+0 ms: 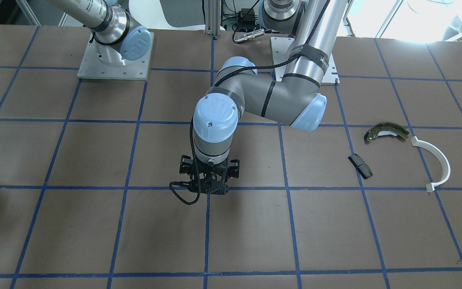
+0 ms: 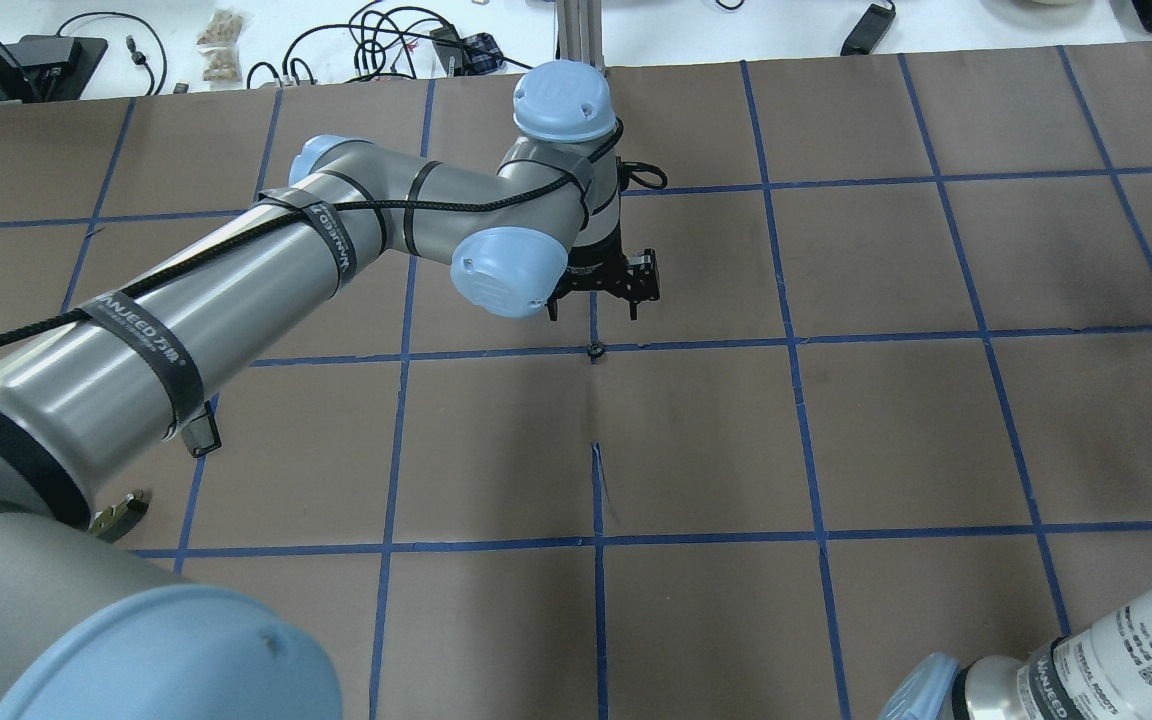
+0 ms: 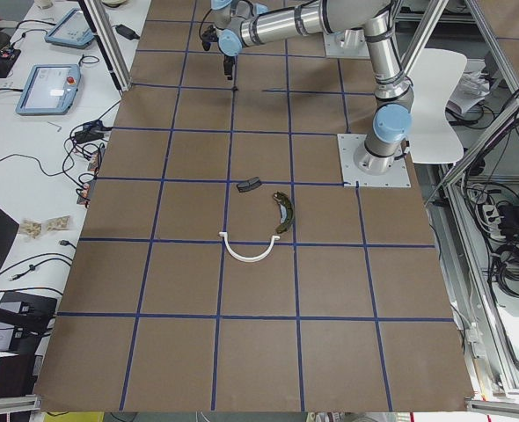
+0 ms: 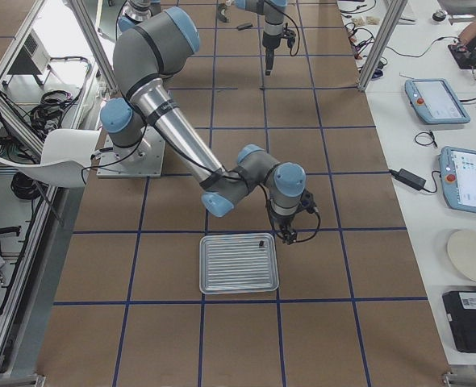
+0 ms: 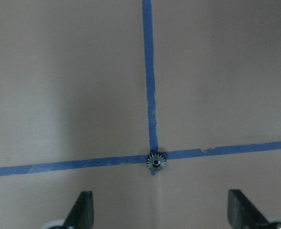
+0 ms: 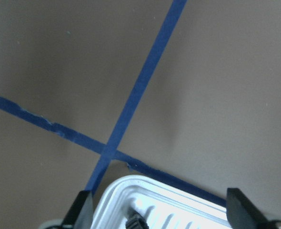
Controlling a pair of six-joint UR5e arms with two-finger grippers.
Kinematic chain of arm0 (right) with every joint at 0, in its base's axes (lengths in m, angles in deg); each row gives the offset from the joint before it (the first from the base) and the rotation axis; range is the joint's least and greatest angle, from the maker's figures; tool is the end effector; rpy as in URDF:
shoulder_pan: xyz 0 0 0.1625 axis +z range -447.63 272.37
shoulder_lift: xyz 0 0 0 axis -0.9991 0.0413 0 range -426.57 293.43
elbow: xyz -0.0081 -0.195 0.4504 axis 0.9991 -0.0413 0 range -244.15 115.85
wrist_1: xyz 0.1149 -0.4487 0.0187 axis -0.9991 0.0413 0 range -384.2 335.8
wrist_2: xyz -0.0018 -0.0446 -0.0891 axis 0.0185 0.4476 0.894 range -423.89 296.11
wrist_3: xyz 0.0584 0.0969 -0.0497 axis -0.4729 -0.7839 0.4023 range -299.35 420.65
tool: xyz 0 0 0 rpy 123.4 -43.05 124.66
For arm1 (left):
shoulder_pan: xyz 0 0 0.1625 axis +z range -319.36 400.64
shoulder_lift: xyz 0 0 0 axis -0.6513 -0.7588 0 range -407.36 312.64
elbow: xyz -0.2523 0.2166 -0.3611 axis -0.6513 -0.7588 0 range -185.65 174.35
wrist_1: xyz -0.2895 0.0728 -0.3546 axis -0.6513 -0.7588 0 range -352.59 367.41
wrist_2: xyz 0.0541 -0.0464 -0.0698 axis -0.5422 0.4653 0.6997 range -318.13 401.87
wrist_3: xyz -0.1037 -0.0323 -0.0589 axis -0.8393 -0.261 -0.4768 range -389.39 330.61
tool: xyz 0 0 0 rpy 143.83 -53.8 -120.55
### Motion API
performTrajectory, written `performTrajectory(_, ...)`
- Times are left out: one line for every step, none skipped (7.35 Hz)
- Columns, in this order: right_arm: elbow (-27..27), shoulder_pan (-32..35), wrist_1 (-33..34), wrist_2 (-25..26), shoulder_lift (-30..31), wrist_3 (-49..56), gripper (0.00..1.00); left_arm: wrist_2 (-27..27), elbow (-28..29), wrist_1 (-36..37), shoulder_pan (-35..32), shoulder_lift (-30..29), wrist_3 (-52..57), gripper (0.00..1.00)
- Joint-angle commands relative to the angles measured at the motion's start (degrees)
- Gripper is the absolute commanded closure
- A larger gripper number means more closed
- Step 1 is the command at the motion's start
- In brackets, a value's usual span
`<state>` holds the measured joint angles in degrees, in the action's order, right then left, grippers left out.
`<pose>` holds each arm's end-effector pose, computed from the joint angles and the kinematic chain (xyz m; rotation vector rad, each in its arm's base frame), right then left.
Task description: Place bearing gear from tray to pile
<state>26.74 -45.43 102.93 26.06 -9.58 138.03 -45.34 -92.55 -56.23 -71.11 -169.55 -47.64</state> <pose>-0.4603 -0.5975 0.2087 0.7893 -2.9893 0.0412 -0.4048 -0.6387 0.2341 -0.0930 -3.1091 -0.0957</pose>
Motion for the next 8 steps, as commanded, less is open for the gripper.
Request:
performTrajectory(1.0, -1.3, 0.3, 0.6, -0.6, 3.8, 0.11, -2.7, -1.3, 4.5, -0.8, -3.0, -0.5, 0.00)
performTrajectory(1.2, -2.6, 0.2, 0.2, -0.9, 4.0, 0.15, -4.4, -1.8, 4.8, -1.6, -3.6, -0.1, 0.01)
performTrajectory(1.6, -2.7, 0.1, 0.1, -1.0, 3.9, 0.20, -5.6, -2.1, 5.0, -1.8, -4.6, -0.7, 0.03)
performTrajectory(2.2, -2.7, 0.0, 0.1, -0.9, 3.8, 0.25, -5.7, -2.1, 5.2, -2.1, -4.0, -0.6, 0.16)
performTrajectory(2.4, -2.7, 0.1, 0.3, -0.8, 3.8, 0.32, -5.6, -2.6, 5.2, -2.2, -4.0, -0.8, 0.49)
performTrajectory(2.4, -2.7, -0.3, 0.4, -0.7, 3.5, 0.46, -5.5, -2.3, 5.3, -2.2, -3.9, -2.2, 0.74)
performTrajectory(2.4, -2.7, -0.6, 0.5, -0.6, 3.1, 0.60, -4.9, -2.5, 5.3, -2.2, -3.2, -2.3, 0.97)
performTrajectory(2.4, -2.7, -0.7, 0.5, -0.5, 3.0, 0.78, -5.0, -2.5, 5.4, -2.2, -4.1, -2.5, 1.00)
